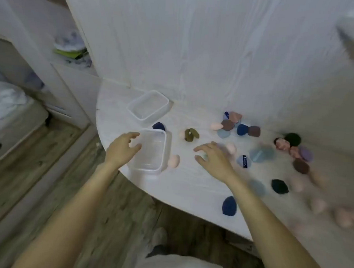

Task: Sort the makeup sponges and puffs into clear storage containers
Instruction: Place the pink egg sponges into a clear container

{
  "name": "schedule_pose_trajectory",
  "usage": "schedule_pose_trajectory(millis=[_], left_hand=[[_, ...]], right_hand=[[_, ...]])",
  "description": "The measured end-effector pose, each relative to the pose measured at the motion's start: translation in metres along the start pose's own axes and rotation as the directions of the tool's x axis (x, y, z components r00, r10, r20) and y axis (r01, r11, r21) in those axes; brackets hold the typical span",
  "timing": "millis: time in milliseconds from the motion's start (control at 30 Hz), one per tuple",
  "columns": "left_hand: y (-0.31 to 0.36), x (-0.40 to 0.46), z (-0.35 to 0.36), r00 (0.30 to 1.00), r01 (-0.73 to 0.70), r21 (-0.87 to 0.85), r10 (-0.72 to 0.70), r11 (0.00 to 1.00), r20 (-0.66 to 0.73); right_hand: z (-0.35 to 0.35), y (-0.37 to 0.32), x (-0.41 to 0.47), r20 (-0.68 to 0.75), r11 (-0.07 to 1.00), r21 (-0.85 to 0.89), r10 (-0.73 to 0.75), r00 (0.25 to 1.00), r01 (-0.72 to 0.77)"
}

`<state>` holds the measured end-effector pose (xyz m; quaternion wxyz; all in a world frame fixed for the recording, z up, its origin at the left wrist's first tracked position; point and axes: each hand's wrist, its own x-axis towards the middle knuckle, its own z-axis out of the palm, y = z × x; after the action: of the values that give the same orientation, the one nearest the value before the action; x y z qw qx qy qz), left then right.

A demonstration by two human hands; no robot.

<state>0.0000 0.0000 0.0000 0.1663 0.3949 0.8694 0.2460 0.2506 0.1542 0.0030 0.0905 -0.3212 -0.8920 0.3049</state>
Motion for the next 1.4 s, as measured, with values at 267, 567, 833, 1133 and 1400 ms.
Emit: schedule_pose_trajectory(millis=[267, 567, 833, 1133, 1400], left_hand=[[-0.060, 0.029, 0.015, 0.947, 0.266, -0.270, -0.199, 0.925, 0.251], [-0.078, 0.047, 0.022, 0.957, 0.199, -0.378, -0.095, 0.904, 0.276], [-0.083, 0.053, 0.025, 0.958, 0.193, -0.354, -0.097, 0.915, 0.270], [-0.024, 0.000, 0.037, 0.962, -0.257, 0.153, 0.238, 0.954, 0.135], [-0.045, 0.003, -0.015, 0.957, -0.286, -0.332, 0.251, 0.899, -0.145]], right_hand=[[0.088, -0.054, 0.060, 0.198, 0.935, 0.211, 0.244, 0.949, -0.284], [0.116, -0.058, 0.094, 0.294, 0.667, 0.474, 0.495, 0.817, -0.575], [0.112, -0.063, 0.103, 0.157, 0.813, 0.179, 0.532, 0.832, -0.554], [0.095, -0.076, 0.090, 0.099, 0.702, 0.539, 0.497, 0.862, -0.467], [0.105, -0.043, 0.091, 0.092, 0.966, 0.162, 0.191, 0.977, -0.204]])
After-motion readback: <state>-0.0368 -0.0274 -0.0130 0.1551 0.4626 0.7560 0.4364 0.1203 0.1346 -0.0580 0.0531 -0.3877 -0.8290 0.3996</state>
